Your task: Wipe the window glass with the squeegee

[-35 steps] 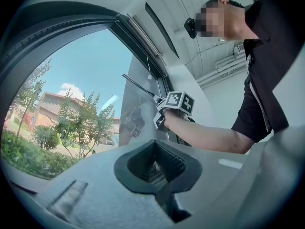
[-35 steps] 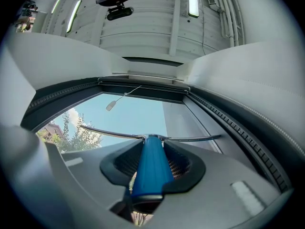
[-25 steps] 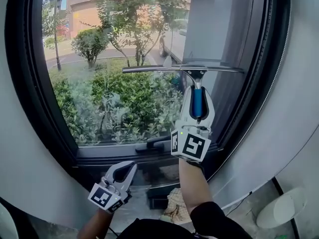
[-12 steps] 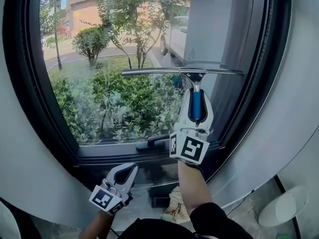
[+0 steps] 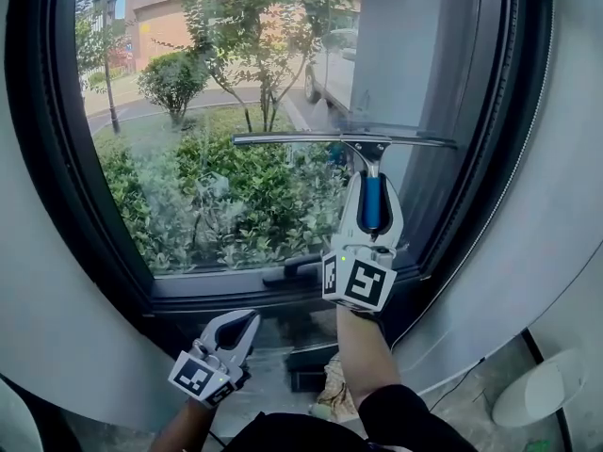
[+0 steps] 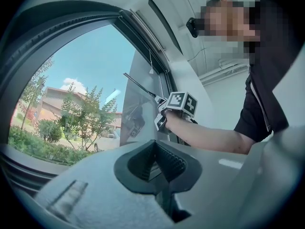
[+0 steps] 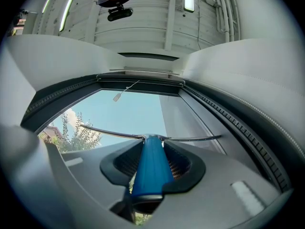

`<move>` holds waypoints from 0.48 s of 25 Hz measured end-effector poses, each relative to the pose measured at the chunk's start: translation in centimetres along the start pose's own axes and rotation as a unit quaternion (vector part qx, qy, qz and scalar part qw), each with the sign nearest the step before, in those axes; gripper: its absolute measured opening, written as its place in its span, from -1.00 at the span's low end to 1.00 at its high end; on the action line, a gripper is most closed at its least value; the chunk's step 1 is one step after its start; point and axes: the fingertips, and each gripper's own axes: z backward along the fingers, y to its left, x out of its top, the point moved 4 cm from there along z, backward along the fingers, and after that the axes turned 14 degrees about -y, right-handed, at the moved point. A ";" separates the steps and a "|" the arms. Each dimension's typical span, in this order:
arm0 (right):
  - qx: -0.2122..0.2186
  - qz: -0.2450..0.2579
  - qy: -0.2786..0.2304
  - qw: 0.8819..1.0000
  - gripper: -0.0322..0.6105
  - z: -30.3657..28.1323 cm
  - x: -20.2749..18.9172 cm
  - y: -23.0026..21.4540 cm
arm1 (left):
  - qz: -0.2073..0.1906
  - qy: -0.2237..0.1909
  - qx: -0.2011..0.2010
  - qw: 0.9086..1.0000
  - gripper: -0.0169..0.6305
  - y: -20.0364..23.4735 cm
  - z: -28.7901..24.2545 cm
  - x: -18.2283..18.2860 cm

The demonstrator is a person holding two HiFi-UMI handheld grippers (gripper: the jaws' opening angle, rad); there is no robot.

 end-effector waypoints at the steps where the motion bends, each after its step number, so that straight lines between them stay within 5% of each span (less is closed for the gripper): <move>1: -0.001 -0.001 0.001 1.000 -0.48 0.0 0.0 0.0 | 0.002 -0.002 -0.001 1.000 -0.95 -0.1 -0.1 0.1; 12: -0.005 -0.001 0.006 1.000 -0.48 0.7 -0.3 0.0 | 0.005 0.003 -0.005 1.000 -0.95 0.3 -0.1 -0.1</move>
